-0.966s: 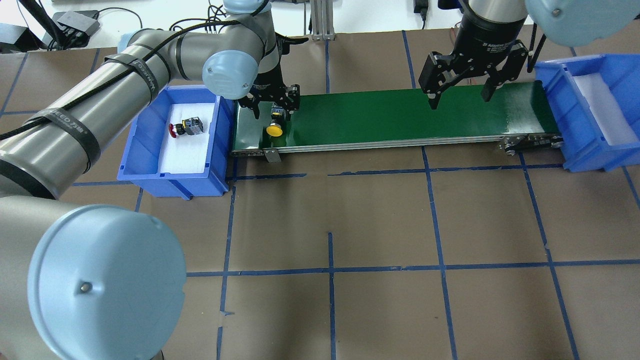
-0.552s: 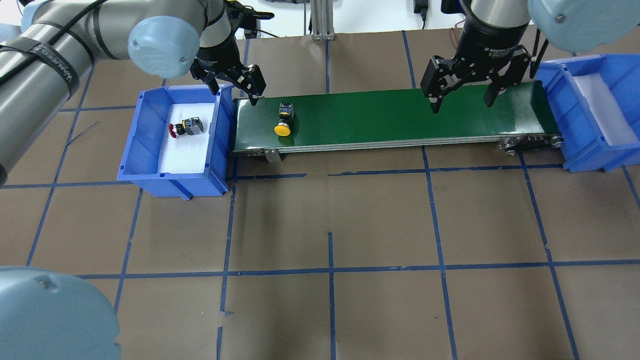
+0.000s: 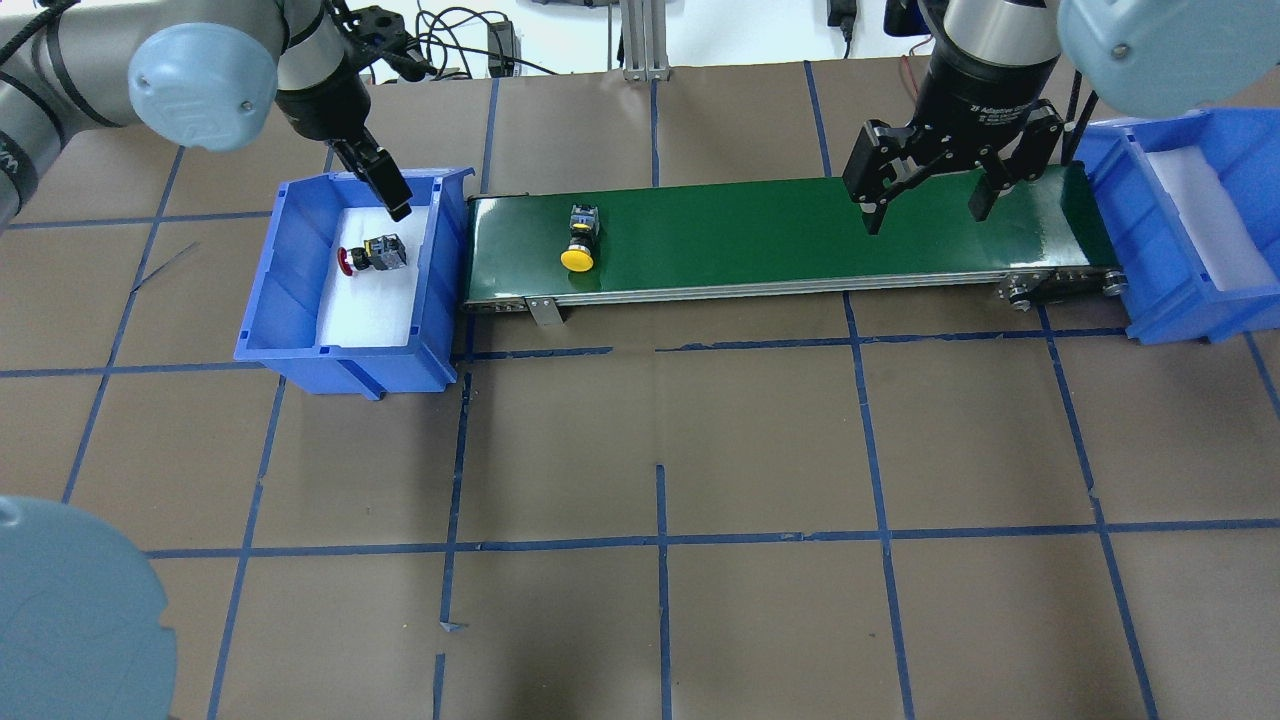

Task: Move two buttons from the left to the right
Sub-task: 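Return the left gripper into the bin above the red-capped button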

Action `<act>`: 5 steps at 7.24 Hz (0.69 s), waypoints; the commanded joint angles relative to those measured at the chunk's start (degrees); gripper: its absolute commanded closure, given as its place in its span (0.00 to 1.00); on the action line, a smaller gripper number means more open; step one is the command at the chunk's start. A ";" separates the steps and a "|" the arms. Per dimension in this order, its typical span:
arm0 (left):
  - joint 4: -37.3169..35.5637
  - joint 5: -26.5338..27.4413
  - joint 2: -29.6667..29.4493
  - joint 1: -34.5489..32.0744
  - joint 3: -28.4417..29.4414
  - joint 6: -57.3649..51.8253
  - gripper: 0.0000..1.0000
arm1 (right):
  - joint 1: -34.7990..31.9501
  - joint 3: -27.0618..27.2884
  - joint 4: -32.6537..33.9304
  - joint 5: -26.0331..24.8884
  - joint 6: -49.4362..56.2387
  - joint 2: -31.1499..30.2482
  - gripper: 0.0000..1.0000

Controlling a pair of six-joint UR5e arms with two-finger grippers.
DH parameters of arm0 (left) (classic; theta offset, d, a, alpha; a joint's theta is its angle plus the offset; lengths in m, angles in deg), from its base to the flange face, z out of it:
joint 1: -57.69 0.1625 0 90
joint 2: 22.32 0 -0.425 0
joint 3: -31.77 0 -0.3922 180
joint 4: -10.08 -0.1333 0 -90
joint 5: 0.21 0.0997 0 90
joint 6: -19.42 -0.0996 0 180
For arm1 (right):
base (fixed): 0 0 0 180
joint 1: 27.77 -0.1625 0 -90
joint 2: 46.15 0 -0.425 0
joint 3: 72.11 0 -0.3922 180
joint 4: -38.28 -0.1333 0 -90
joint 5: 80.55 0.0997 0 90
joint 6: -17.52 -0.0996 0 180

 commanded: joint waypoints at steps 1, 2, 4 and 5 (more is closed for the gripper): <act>-0.32 0.46 -2.79 2.70 -0.05 -12.88 0.00 | 0.00 0.06 0.00 0.00 -0.08 -0.01 0.00; -0.58 0.46 -5.16 4.19 0.48 -18.67 0.00 | 0.00 -0.02 0.00 0.00 -0.08 -0.01 0.00; -2.24 0.46 -7.20 4.99 0.92 -23.02 0.00 | 0.09 0.06 0.00 0.08 -0.08 -0.01 0.00; -4.86 0.46 -7.81 5.95 -0.21 -23.39 0.00 | 0.09 -0.02 0.00 0.00 0.00 -0.01 0.00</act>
